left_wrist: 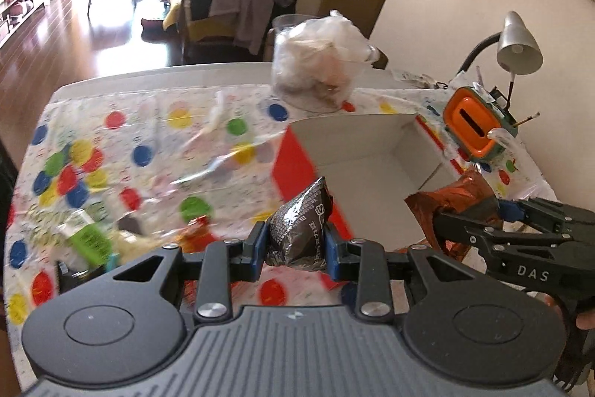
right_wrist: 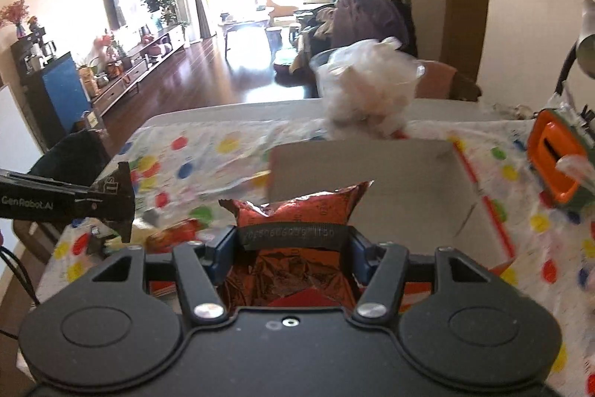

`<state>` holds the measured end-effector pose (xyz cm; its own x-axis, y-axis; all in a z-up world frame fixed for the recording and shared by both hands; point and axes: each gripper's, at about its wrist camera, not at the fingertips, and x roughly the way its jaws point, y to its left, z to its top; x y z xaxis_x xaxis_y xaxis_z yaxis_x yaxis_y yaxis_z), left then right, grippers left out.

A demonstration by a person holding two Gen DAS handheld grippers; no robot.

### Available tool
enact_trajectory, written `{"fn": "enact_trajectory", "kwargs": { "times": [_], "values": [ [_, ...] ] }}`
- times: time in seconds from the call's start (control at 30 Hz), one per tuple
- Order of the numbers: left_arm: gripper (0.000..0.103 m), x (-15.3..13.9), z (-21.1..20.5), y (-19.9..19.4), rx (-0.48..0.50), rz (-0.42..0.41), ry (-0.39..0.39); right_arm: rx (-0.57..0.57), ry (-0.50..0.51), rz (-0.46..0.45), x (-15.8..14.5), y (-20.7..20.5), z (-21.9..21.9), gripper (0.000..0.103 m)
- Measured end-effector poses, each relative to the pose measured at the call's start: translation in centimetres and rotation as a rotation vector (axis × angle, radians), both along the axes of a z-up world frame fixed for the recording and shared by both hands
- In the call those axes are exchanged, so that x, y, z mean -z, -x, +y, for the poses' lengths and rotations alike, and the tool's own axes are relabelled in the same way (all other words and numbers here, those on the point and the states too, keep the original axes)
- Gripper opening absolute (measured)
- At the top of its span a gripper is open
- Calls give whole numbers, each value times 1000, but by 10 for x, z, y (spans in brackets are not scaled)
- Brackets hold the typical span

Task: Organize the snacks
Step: 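Carry both held snacks over the open red box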

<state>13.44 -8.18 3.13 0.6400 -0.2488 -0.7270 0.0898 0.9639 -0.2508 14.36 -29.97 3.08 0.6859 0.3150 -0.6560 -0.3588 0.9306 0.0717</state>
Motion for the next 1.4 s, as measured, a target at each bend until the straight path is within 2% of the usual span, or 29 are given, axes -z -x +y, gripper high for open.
{"fn": "enact_trajectory", "kwargs": {
  "times": [0.23,0.53,0.8,0.97,1.2,1.4],
  "values": [
    [31,4,-61,-41,23,32,-8,3,28,24,6,-47,-47,60],
    [31,35,-118,-102,5,117,-51,-21,71,109,35,-106,-91,60],
    [31,69,-148,-146,-4,210,-103,-65,146,191,71,-141,-94,60],
    [31,89,-160,-162,5,265,-137,-148,229,216,88,-150,-82,60],
    [31,114,-170,-175,23,354,-172,-205,248,291,110,-159,-74,60],
    [31,123,-175,-179,44,382,-206,-209,254,316,116,-165,-76,62]
  ]
}}
